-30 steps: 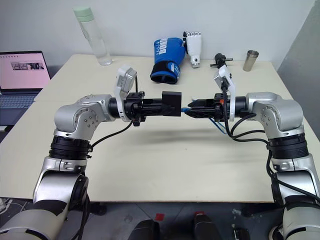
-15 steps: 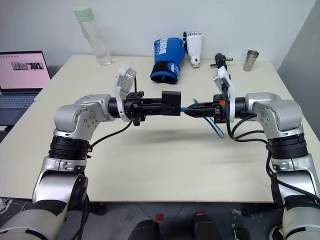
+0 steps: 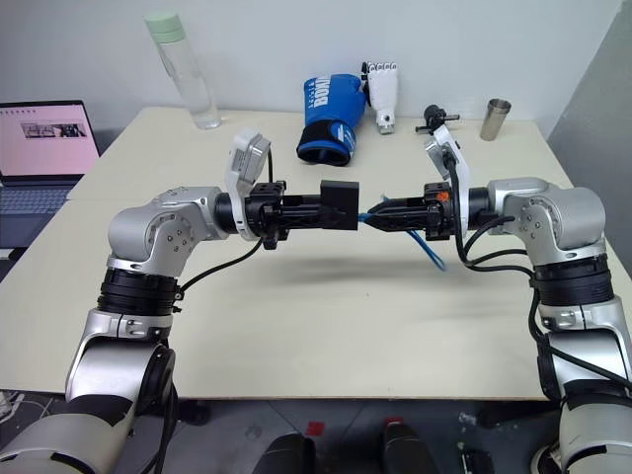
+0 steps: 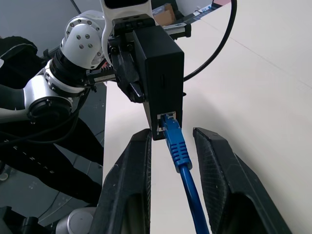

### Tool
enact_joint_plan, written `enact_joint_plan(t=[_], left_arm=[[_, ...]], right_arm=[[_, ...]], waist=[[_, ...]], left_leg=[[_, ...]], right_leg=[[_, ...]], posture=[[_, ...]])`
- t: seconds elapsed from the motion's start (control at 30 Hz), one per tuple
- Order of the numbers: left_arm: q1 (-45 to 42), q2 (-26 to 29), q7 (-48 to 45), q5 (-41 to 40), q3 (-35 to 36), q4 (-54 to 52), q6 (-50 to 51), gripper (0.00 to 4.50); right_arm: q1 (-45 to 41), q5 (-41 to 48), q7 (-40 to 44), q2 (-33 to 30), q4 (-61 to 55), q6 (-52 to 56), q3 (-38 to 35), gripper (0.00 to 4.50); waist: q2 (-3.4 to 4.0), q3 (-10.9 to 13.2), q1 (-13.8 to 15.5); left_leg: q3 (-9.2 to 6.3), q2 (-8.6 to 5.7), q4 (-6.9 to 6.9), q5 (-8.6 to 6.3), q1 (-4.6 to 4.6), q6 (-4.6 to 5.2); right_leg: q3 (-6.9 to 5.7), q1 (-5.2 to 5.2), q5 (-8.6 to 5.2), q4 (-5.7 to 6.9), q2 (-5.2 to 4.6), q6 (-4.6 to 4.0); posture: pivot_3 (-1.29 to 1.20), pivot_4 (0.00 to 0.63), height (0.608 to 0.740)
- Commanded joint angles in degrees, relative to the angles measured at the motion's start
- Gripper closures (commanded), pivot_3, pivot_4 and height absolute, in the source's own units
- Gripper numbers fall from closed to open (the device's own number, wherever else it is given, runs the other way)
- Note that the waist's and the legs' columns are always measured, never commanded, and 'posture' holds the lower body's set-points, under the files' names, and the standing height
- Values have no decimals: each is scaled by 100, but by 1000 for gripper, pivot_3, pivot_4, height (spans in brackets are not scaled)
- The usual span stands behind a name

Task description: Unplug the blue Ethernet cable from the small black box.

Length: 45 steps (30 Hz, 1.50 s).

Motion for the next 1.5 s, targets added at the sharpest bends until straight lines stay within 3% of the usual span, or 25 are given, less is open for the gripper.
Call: enact_joint_plan(t=[0.03,1.47,1.5], left_arm=[[-154,4,-26,-105,90,-209,-50,3703],[-206,-13,-19,-57,68,-140,-73,3703],[-211,-15,-19,-55,66,-137,-74,3703]], right_arm=[[-185,32,46,-23,-33,-67,-125,3089],[-287,-47,240,10,170,-151,-53,3089],[-289,-45,244,10,171,-149,-52,3262]], waist=[[0,0,0],[0,0,0],[0,0,0]], left_leg=[[0,0,0,0,0,0],[1,0,-1,0,-1,0],[0,0,-1,0,-1,0]], right_leg=[[0,0,0,0,0,0],[0,-2,0,0,0,0],[0,-3,0,0,0,0]], posture=[[0,150,740],[0,150,740],[0,150,740]])
